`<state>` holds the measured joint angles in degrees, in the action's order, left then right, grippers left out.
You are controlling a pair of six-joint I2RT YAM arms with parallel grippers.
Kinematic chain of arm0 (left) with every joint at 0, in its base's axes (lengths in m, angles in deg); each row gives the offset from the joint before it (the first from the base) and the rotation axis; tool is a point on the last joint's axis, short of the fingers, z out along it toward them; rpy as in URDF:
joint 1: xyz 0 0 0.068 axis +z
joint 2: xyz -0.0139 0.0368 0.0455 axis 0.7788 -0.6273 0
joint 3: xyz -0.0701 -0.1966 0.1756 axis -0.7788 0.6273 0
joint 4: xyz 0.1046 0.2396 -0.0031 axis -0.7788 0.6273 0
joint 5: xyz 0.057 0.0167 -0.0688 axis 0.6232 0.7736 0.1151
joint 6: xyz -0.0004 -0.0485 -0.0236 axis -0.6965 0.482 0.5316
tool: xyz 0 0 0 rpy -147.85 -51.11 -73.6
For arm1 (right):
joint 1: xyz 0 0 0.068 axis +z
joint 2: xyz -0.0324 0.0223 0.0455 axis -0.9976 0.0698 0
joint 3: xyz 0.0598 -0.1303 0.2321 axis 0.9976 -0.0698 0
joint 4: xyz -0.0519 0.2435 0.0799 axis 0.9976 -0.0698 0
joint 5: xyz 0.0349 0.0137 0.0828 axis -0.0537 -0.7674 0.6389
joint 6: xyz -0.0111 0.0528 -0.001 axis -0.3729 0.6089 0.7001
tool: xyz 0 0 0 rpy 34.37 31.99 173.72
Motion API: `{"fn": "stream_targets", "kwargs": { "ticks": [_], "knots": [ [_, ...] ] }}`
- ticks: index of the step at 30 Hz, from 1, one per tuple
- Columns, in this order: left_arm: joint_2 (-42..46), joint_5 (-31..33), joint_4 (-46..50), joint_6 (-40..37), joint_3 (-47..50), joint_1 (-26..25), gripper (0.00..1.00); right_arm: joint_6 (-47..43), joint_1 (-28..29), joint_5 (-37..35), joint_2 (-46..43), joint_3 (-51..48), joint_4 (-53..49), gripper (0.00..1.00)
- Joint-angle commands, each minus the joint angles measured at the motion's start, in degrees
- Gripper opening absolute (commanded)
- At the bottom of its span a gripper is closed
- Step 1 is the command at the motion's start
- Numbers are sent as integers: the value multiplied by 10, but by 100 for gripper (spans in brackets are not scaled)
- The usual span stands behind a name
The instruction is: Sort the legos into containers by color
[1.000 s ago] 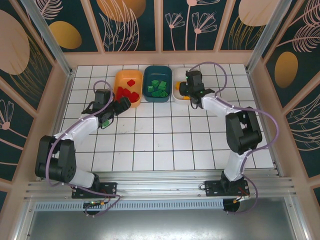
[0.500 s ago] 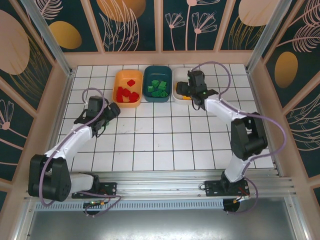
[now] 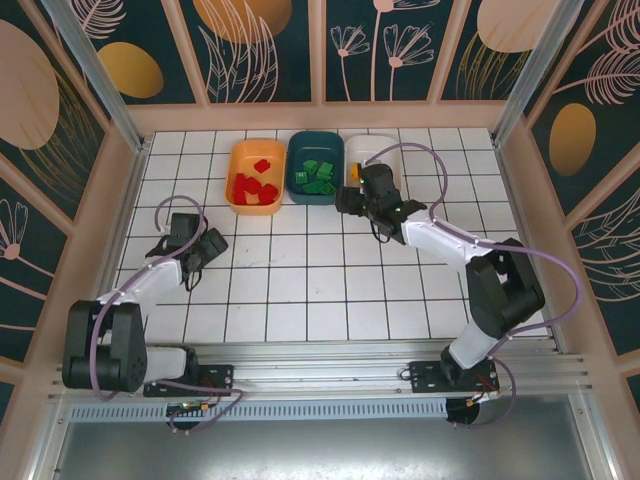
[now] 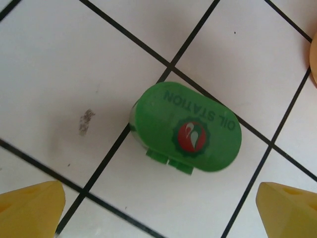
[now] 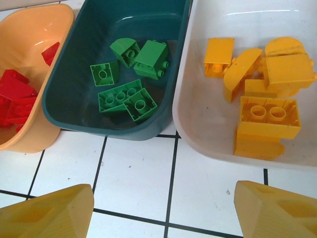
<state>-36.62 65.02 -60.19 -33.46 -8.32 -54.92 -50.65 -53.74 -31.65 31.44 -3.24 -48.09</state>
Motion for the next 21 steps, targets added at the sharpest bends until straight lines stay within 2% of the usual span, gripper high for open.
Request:
{"fn": "stream_targets", "kwargs": {
  "ticks": [1,6,9,21],
  "knots": [
    [-22,-27,-83,19,-4,6,98,10,4,7,-25,-7,10,76],
    [-39,-69,-145,7,-11,8,98,9,5,9,-27,-13,4,76],
    [-58,-53,-137,3,-32,10,98,9,4,8,-33,-18,4,76],
    [-133,-93,-193,-16,-80,10,94,8,6,8,-43,-18,-9,76]
  ]
}}
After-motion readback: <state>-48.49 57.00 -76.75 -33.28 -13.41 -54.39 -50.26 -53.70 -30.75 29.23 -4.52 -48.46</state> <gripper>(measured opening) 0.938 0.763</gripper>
